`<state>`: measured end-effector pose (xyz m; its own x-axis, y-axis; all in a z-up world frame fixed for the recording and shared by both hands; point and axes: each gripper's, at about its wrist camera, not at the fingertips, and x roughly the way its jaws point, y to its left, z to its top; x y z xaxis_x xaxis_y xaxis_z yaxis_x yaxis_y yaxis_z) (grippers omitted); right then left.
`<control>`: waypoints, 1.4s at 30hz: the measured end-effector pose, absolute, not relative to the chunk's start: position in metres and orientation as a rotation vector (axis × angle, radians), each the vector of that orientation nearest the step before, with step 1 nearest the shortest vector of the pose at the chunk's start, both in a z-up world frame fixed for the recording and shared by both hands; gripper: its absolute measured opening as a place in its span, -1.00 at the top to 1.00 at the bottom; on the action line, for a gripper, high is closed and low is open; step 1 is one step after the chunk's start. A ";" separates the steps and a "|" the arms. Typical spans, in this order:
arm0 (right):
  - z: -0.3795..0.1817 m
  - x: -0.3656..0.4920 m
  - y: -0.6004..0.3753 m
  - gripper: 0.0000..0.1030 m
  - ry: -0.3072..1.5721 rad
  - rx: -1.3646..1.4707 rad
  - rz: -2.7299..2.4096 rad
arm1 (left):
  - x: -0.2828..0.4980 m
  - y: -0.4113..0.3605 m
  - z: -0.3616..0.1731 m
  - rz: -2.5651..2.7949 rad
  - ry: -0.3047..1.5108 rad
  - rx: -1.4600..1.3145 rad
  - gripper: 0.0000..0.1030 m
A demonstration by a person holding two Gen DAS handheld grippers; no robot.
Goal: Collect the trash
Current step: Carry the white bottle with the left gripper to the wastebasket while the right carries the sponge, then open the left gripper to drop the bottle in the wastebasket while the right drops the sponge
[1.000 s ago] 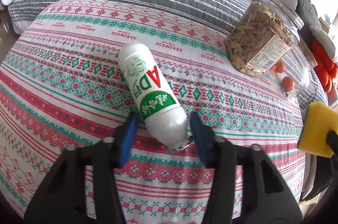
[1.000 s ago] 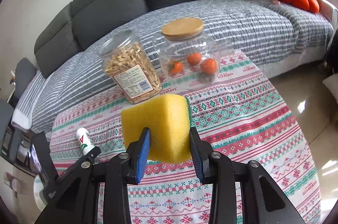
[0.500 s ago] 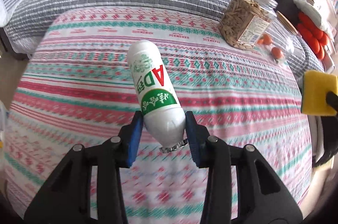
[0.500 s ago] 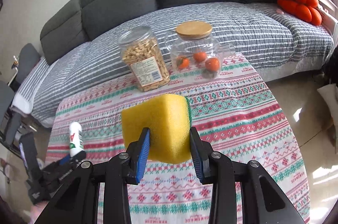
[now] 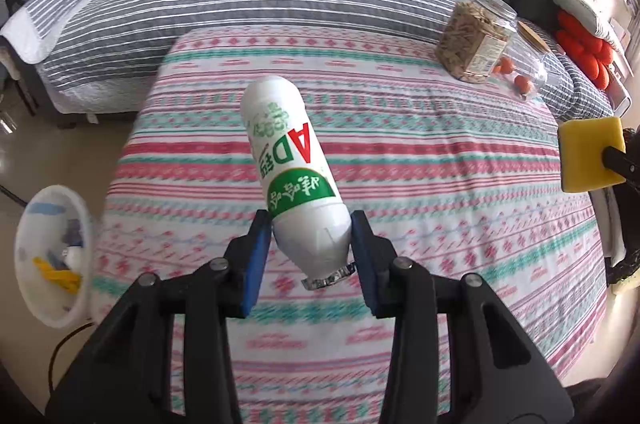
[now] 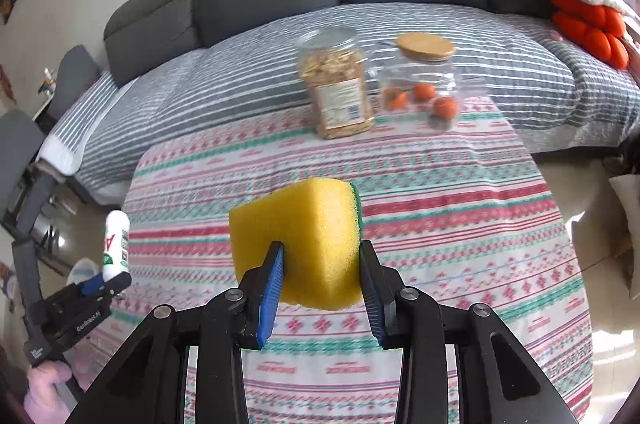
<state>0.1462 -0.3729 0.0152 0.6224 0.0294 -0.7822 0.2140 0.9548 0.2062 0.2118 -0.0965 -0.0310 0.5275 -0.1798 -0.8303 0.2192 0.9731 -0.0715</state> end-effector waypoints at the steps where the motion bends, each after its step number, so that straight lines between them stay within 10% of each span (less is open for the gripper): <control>1: 0.014 0.148 -0.366 0.27 0.903 0.289 -0.100 | 0.210 -0.091 -0.031 -0.234 0.986 0.043 0.18; 42: -0.020 0.226 -0.139 0.26 0.993 0.115 0.210 | 0.210 0.156 -0.046 0.205 1.009 -0.185 0.06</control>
